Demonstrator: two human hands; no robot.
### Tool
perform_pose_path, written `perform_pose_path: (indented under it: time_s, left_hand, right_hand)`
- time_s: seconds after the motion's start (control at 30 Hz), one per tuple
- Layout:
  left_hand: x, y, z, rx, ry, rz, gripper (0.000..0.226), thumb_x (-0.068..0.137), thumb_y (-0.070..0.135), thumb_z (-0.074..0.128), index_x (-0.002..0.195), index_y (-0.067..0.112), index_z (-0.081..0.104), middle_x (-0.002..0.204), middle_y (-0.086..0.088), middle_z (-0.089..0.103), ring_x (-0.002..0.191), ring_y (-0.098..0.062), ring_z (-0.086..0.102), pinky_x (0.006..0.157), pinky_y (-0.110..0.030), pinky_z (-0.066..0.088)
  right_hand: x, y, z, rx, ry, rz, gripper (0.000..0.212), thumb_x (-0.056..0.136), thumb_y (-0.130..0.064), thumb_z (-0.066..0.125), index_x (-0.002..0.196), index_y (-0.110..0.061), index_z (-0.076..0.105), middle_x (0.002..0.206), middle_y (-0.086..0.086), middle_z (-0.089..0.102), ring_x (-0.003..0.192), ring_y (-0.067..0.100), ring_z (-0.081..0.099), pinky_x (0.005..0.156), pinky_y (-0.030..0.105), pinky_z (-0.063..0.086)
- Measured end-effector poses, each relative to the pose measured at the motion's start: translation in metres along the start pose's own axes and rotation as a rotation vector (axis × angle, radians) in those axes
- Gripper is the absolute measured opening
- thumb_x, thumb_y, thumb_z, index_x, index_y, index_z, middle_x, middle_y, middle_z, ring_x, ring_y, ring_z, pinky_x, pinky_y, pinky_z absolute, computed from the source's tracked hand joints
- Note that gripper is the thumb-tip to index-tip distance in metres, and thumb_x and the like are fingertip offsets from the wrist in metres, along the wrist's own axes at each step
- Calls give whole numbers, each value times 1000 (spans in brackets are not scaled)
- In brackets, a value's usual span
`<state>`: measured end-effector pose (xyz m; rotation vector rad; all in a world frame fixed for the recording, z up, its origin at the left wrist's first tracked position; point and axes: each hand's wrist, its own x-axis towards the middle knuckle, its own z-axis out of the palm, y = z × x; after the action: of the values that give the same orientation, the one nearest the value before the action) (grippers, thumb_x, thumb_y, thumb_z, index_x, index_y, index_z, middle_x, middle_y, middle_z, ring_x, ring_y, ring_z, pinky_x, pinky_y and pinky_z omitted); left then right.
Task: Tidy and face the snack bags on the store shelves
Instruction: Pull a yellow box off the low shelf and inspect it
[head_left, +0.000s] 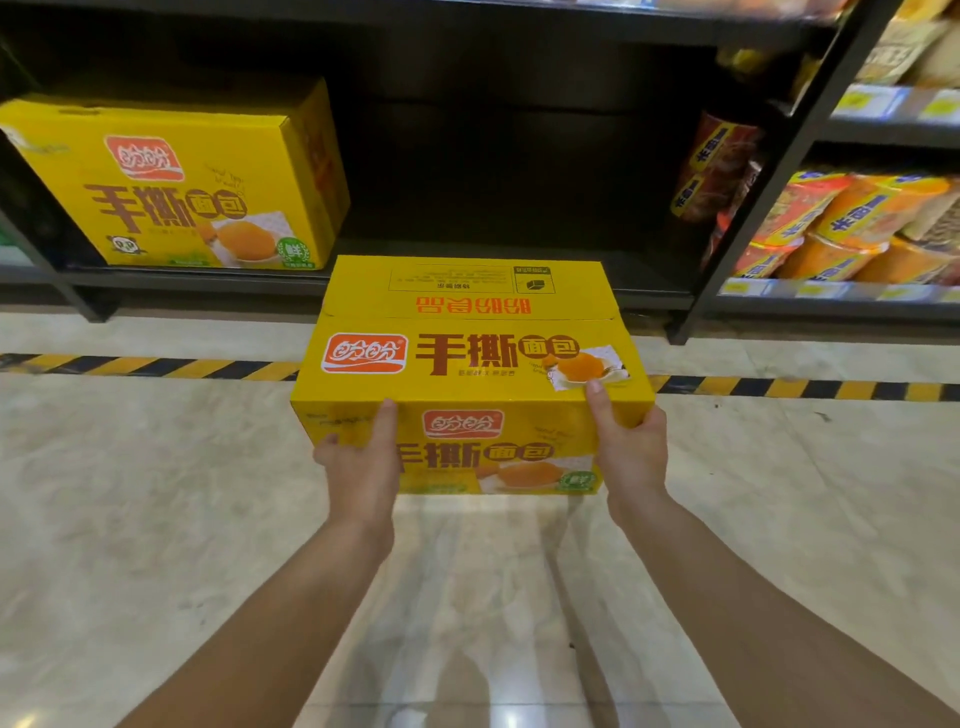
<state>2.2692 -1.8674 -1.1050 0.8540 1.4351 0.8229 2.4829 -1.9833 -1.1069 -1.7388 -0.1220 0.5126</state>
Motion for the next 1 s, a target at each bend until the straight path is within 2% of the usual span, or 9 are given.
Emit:
perform_pose_path:
  time_s: [0.1,0.23,0.33,0.4,0.5,0.67,0.8,0.87,1.0]
  left_hand:
    - [-18,-6,23,7,-137,42,123,72,70,84,162,32,10,145,4,55,132,-24,59,113,-58,47]
    - [-27,-5,43,61,-204,39,159,38,89,85,163,40,0,158,6,46,141,-27,53,108,-63,49]
    - [-34,-2,48,18,-227,40,143,51,71,92,161,36,8,150,9,55,133,-25,59,100,-67,52]
    - [-39,-3,52,10,-248,42,145,43,72,95,159,40,16,149,10,57,133,-23,60,91,-65,57]
    - [-45,-15,59,61,-267,38,158,37,81,94,162,46,4,167,7,34,145,-25,49,85,-62,62]
    - [-44,-18,56,27,-247,6,130,73,52,93,165,33,3,156,11,35,133,-24,54,46,-28,58]
    - [-31,-18,42,6,-299,11,113,77,40,92,163,32,19,156,7,46,130,-22,59,85,-49,63]
    - [-25,-17,34,-1,-317,12,106,80,35,90,162,30,23,154,7,48,128,-20,58,93,-54,61]
    - [-13,-10,13,38,-386,36,107,63,44,97,153,35,40,146,9,59,128,-19,60,88,-55,64]
  right_hand:
    - [-7,7,4,-38,29,-22,68,78,-68,77,125,-30,46,127,-1,61,114,23,63,94,42,55]
    - [-25,19,12,-137,95,-54,89,72,-78,74,131,-17,47,125,3,51,123,31,55,103,54,51]
    - [-39,26,16,-175,79,-64,95,73,-78,73,136,-13,47,133,6,48,130,32,50,106,54,48]
    - [-48,33,17,-187,45,-97,95,72,-81,72,135,-12,52,129,4,47,131,30,48,108,52,47]
    - [-65,47,18,-207,-41,-171,104,63,-98,56,125,-16,64,123,1,52,124,22,49,105,45,49]
    - [-85,60,16,-174,-153,-176,102,65,-101,50,128,-22,60,125,-10,45,124,17,52,104,41,51]
    - [-91,56,6,-151,-233,-157,72,71,-96,47,114,-39,48,125,-10,43,121,16,56,106,40,50]
    - [-88,46,3,-131,-233,-143,65,73,-90,46,112,-39,45,128,-5,45,120,15,56,108,42,48]
    - [-69,26,13,-96,-203,-99,111,67,-93,50,155,-28,34,146,-9,31,139,19,49,117,47,43]
